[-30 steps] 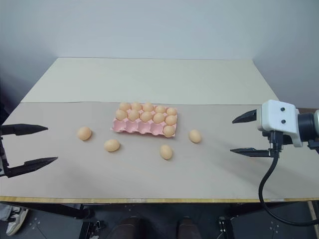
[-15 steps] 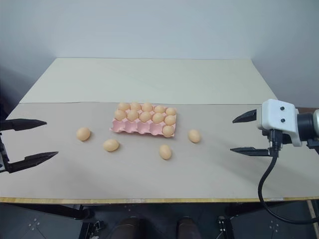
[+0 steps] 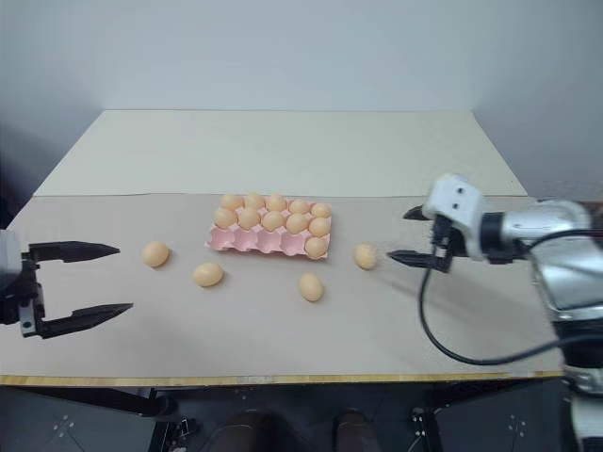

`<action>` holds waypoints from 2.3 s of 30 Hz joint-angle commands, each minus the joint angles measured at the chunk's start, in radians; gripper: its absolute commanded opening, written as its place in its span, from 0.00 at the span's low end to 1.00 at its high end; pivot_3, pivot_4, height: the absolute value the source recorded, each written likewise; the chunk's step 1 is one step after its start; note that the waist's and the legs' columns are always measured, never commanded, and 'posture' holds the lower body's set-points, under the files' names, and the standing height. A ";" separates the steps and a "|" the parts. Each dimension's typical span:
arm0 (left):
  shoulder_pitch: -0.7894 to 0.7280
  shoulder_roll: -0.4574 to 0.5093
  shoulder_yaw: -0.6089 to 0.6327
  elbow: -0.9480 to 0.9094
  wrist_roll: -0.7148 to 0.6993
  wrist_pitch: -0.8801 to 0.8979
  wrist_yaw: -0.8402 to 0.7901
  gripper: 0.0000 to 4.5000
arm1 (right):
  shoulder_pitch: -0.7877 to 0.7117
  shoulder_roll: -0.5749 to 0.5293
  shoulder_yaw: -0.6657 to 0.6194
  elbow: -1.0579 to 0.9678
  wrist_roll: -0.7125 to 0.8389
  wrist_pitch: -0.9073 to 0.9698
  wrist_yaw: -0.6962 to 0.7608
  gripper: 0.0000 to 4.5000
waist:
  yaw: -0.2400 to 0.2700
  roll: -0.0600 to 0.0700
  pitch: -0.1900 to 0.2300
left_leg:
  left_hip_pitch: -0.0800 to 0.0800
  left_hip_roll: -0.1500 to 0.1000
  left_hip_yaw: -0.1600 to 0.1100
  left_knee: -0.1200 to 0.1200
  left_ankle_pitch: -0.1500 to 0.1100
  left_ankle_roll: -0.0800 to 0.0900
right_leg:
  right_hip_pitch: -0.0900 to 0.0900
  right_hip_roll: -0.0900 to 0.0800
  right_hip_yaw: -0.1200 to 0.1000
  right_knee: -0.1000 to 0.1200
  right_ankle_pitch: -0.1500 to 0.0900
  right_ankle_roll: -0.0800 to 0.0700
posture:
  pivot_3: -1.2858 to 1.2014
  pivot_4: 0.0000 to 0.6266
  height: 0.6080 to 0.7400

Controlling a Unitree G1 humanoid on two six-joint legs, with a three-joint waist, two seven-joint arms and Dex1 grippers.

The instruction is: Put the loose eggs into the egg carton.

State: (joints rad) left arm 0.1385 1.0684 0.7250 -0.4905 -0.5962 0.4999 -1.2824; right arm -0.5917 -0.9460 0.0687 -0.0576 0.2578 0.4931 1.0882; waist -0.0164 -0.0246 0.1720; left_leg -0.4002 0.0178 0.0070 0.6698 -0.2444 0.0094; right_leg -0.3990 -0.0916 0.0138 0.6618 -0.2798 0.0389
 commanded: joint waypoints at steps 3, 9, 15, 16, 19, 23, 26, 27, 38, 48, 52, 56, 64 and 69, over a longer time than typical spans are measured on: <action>-0.009 -0.001 -0.020 -0.018 -0.027 -0.013 -0.003 0.96 | -0.059 0.091 0.071 0.034 -0.077 0.065 -0.098 1.00 | 0.002 0.000 0.000 | -0.005 0.000 0.000 0.001 0.000 0.000 | -0.005 0.000 0.000 0.001 0.000 0.000 | 0.52 0.24 1.00; -0.008 -0.014 -0.048 -0.031 -0.024 -0.022 0.013 0.96 | -0.064 0.173 0.126 0.122 -0.154 0.036 -0.159 1.00 | 0.003 0.000 0.000 | -0.005 -0.001 0.000 0.001 0.000 0.000 | -0.005 0.000 0.000 0.001 0.000 0.000 | 0.52 0.24 1.00; -0.006 -0.017 -0.057 -0.029 -0.019 -0.035 0.012 0.96 | -0.074 0.221 0.141 0.181 -0.184 0.021 -0.162 1.00 | 0.002 0.000 0.000 | -0.005 -0.001 0.000 0.001 0.000 0.000 | -0.005 0.000 0.000 0.002 0.000 0.000 | 0.52 0.24 1.00; -0.005 -0.016 -0.058 -0.027 -0.017 -0.038 0.012 0.96 | -0.075 0.227 0.145 0.189 -0.187 0.019 -0.159 1.00 | 0.002 0.000 0.000 | -0.005 -0.001 0.000 0.001 0.000 0.000 | -0.005 0.000 0.000 0.002 0.000 0.000 | 0.52 0.24 1.00; -0.002 -0.013 -0.056 -0.022 -0.010 -0.044 0.010 0.97 | -0.074 0.238 0.142 0.199 -0.188 0.015 -0.152 0.86 | 0.001 0.000 0.000 | -0.005 -0.001 0.000 0.001 0.000 0.000 | -0.005 0.000 0.000 0.002 0.000 0.000 | 0.52 0.24 1.00; 0.011 -0.011 -0.042 -0.011 0.001 -0.050 0.005 0.97 | -0.071 0.246 0.143 0.191 -0.204 0.018 -0.153 0.56 | 0.001 0.000 0.000 | -0.005 -0.001 0.000 0.001 0.000 0.000 | -0.005 0.000 0.000 0.002 0.000 0.000 | 0.52 0.24 1.00; 0.028 -0.010 -0.027 -0.002 0.011 -0.054 0.001 0.97 | -0.064 0.243 0.141 0.173 -0.215 0.018 -0.159 0.48 | 0.001 0.000 0.000 | -0.005 -0.001 0.000 0.001 0.000 0.000 | -0.005 0.000 0.000 0.002 0.000 0.000 | 0.52 0.24 1.00; 0.033 -0.010 -0.023 0.000 0.013 -0.055 0.000 0.97 | -0.063 0.241 0.140 0.168 -0.217 0.015 -0.159 0.48 | 0.001 0.000 0.000 | -0.005 0.000 0.000 0.001 0.000 0.000 | -0.005 0.000 0.000 0.002 0.000 0.000 | 0.52 0.24 1.00; 0.129 -0.023 0.015 0.009 0.053 -0.067 -0.024 0.97 | -0.221 0.364 0.129 0.023 -0.154 0.054 -0.176 0.48 | -0.011 0.000 0.000 | -0.004 0.001 0.000 0.000 0.000 0.000 | -0.005 0.001 0.000 0.003 0.000 0.000 | 0.52 0.24 1.00; 0.148 -0.043 0.027 -0.006 0.061 -0.078 -0.008 0.97 | -0.230 0.514 0.252 0.076 -0.241 -0.050 -0.235 0.48 | -0.004 0.000 0.000 | -0.005 -0.001 -0.001 0.000 0.000 -0.001 | -0.005 -0.001 -0.001 0.002 0.000 0.000 | 0.52 0.24 1.00; 0.159 -0.048 0.036 -0.013 0.061 -0.078 -0.009 0.97 | -0.235 0.540 0.263 0.129 -0.274 -0.083 -0.271 0.63 | -0.004 0.000 0.000 | -0.004 -0.001 -0.001 0.000 0.001 -0.001 | -0.005 -0.001 -0.001 0.002 0.000 0.000 | 0.52 0.24 1.00; 0.156 -0.050 0.034 -0.013 0.055 -0.074 -0.004 0.97 | -0.251 0.562 0.258 0.140 -0.292 -0.093 -0.296 0.92 | -0.006 0.000 0.000 | -0.004 0.000 -0.001 0.000 0.001 -0.001 | -0.006 0.000 0.000 0.003 0.000 0.000 | 0.52 0.24 1.00; 0.138 -0.038 0.019 -0.003 0.053 -0.077 -0.002 0.97 | -0.218 0.514 0.223 0.030 -0.275 -0.053 -0.274 1.00 | -0.006 0.000 0.000 | -0.004 0.000 -0.001 0.000 0.001 -0.001 | -0.006 0.000 0.000 0.002 0.000 0.000 | 0.52 0.24 1.00; 0.117 -0.036 -0.002 0.000 0.048 -0.081 -0.003 0.97 | -0.134 0.418 0.169 -0.153 -0.203 0.029 -0.207 1.00 | 0.000 0.000 0.000 | -0.004 -0.001 -0.001 0.000 0.001 -0.001 | -0.005 0.000 -0.001 0.002 0.000 0.000 | 0.52 0.24 1.00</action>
State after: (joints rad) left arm 0.2664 1.0227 0.7179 -0.4855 -0.5345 0.4339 -1.2860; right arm -0.7345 -0.5012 0.2885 -0.1237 0.0184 0.4983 0.8509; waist -0.0163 -0.0249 0.1718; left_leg -0.4048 0.0171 0.0062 0.6698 -0.2438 0.0085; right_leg -0.4043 -0.0921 0.0130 0.6637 -0.2796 0.0386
